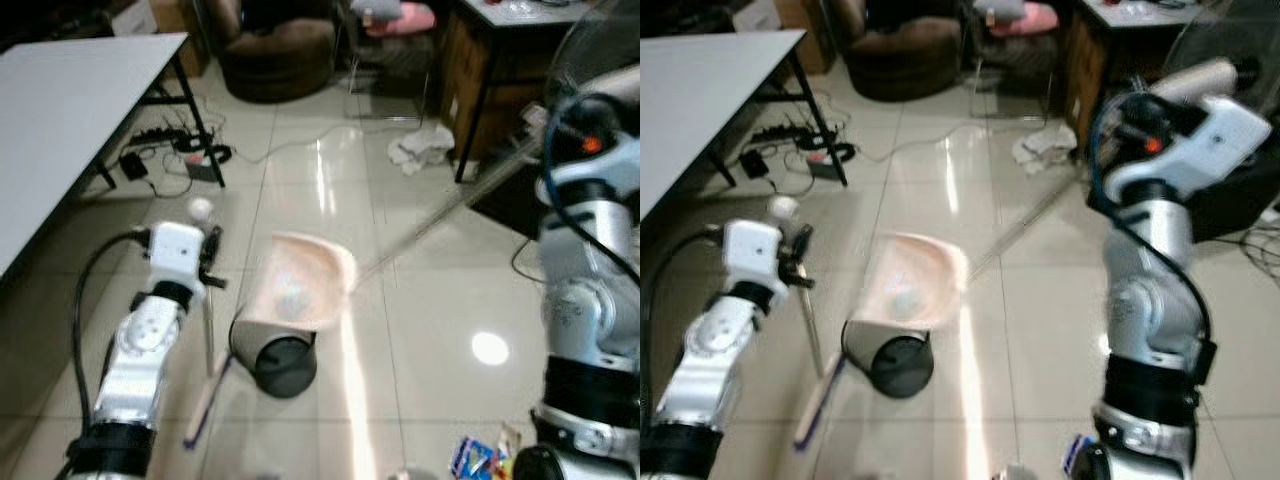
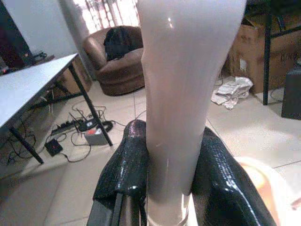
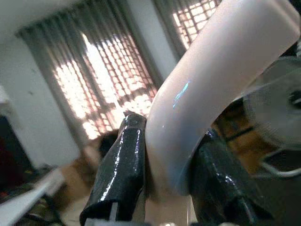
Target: Sweep floor
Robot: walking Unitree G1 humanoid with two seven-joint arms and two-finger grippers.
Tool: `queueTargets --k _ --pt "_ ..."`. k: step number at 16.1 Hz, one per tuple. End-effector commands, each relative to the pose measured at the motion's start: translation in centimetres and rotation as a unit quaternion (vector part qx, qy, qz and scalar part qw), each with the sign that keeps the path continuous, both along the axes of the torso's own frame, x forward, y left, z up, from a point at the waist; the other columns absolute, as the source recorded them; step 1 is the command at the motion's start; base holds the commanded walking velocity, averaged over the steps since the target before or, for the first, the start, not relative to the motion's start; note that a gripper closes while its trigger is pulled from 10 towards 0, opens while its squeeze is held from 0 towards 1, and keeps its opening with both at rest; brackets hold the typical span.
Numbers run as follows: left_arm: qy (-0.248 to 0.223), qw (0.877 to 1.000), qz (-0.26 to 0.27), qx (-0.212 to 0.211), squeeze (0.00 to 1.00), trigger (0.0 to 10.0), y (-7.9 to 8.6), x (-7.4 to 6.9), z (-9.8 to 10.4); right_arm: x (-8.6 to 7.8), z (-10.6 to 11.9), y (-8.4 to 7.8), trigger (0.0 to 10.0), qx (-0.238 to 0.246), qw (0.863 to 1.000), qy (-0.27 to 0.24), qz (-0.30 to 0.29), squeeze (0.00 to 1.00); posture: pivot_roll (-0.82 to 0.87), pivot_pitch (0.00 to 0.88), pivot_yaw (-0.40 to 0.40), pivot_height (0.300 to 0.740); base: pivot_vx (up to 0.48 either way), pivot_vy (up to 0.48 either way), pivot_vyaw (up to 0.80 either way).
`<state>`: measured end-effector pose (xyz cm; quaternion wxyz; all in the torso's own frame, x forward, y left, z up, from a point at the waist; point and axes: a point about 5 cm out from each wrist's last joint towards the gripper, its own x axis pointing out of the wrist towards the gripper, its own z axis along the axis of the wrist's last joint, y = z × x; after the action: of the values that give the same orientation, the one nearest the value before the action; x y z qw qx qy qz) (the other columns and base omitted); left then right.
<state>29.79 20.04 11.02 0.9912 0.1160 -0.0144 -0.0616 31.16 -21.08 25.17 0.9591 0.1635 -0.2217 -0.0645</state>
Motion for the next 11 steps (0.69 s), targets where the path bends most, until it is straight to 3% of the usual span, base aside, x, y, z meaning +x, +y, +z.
queueTargets --k 1,11 --pt "-0.003 1.000 0.021 0.009 0.00 10.0 0.9 0.1 0.3 0.2 1.7 1.4 10.0 -0.005 0.998 -0.049 0.030 0.00 0.02 0.038 0.069 0.740 0.000 0.000 0.00" --pt "0.011 0.999 0.025 0.028 0.00 10.0 1.2 -0.6 0.2 3.5 1.1 3.9 10.0 -0.045 0.994 -0.072 0.074 0.00 0.07 0.088 0.063 0.740 0.000 0.000 0.00"
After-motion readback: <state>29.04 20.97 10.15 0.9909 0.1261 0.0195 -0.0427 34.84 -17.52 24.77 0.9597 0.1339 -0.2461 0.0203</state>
